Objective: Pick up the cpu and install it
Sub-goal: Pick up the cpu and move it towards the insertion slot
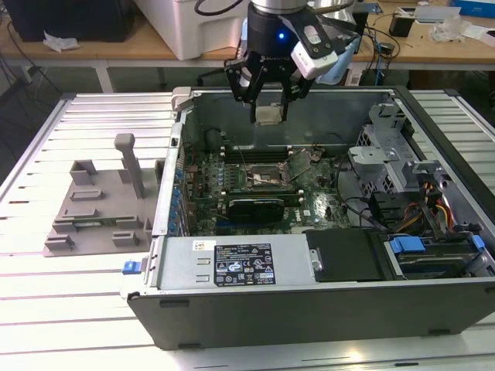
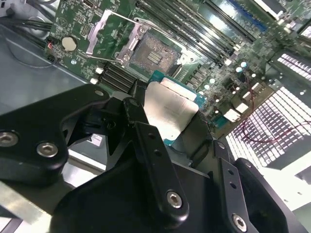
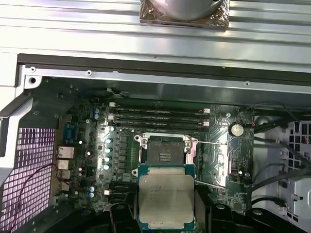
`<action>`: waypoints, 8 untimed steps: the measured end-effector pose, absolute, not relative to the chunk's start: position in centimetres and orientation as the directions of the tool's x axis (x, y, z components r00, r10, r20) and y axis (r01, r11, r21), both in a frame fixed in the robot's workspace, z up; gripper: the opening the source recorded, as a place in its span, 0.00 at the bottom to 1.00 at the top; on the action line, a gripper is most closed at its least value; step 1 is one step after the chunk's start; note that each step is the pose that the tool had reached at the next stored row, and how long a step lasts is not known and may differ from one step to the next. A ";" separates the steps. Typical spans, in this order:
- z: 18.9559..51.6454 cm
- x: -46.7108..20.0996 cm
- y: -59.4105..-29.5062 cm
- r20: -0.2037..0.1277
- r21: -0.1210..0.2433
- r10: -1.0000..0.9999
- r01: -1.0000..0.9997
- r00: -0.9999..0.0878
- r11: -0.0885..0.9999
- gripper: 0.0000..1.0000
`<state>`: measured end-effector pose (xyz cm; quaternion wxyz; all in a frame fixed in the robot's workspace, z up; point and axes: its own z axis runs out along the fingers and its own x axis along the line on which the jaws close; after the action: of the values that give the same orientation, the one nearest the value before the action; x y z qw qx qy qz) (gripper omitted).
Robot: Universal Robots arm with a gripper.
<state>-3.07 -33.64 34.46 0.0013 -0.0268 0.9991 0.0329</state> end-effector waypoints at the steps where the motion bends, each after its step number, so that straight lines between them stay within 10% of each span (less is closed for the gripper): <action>1: 34.2 -3.1 -33.6 -0.004 0.065 -0.054 -0.054 -0.999 0.996 0.54; 8: 32.7 -3.0 -33.4 -0.004 0.065 -0.054 -0.054 -0.999 0.996 0.54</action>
<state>-3.04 -33.40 32.72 0.0011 -0.0269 0.9991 0.0328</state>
